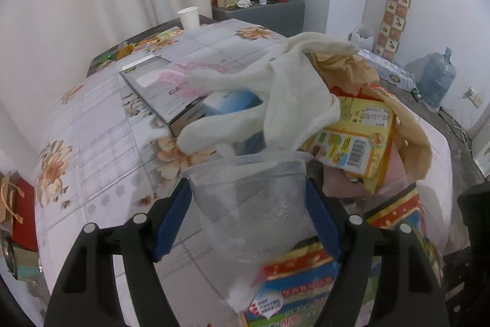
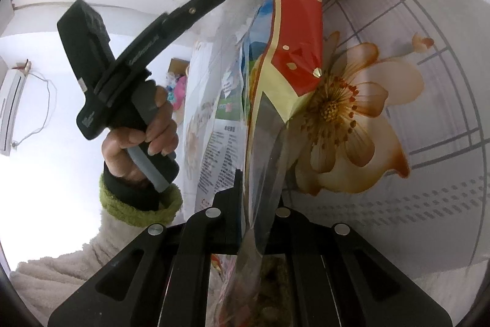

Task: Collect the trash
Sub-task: 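Carry the cup and wrapper to the blue wastebasket and release both, then press the snack wrapper down into the wastebasket with the right tool, then move both tools back over the cluttered table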

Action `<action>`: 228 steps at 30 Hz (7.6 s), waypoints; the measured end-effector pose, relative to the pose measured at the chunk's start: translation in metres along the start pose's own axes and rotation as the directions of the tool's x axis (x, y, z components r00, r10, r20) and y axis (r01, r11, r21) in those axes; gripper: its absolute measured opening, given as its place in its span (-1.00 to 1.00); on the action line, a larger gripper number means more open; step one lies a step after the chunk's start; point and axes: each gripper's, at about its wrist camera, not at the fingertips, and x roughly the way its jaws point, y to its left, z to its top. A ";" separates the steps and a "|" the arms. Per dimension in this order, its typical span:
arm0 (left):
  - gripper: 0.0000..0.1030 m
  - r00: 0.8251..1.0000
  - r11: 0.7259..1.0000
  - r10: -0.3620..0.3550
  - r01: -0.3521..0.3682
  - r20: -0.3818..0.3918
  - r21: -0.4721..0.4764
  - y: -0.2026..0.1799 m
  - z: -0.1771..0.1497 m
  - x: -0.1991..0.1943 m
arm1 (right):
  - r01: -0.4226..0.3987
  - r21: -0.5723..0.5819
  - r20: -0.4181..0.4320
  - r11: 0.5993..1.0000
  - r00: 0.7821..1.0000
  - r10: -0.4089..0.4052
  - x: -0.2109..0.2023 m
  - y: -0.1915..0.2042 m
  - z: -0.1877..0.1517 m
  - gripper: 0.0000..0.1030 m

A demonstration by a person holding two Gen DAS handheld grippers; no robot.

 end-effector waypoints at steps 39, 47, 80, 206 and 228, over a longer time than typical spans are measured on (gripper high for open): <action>0.42 0.889 0.964 -0.255 0.263 0.380 0.034 -0.082 0.095 -0.152 | 0.010 -0.180 0.475 0.984 0.876 0.078 -0.193 0.016 -0.002 -1.00; 0.42 0.860 0.894 -0.440 0.391 0.258 0.221 -0.213 0.164 -0.095 | 0.012 0.096 0.739 0.995 0.669 -0.079 -0.312 -0.081 -0.036 -1.00; 0.42 0.806 0.871 -0.375 0.476 -0.458 0.124 -0.541 0.189 0.345 | -0.241 0.744 0.648 0.624 0.489 -0.584 -0.364 -0.421 0.040 0.37; 0.81 0.979 0.877 -0.200 0.194 0.034 -0.440 0.006 0.008 -0.069 | 0.405 0.461 0.539 0.790 0.579 -0.612 -0.335 -0.241 0.077 0.52; 0.89 0.972 0.885 -0.179 0.225 0.149 -0.408 -0.003 -0.049 -0.062 | 0.417 -0.027 0.543 0.908 0.769 -0.337 -0.130 -0.006 0.103 0.58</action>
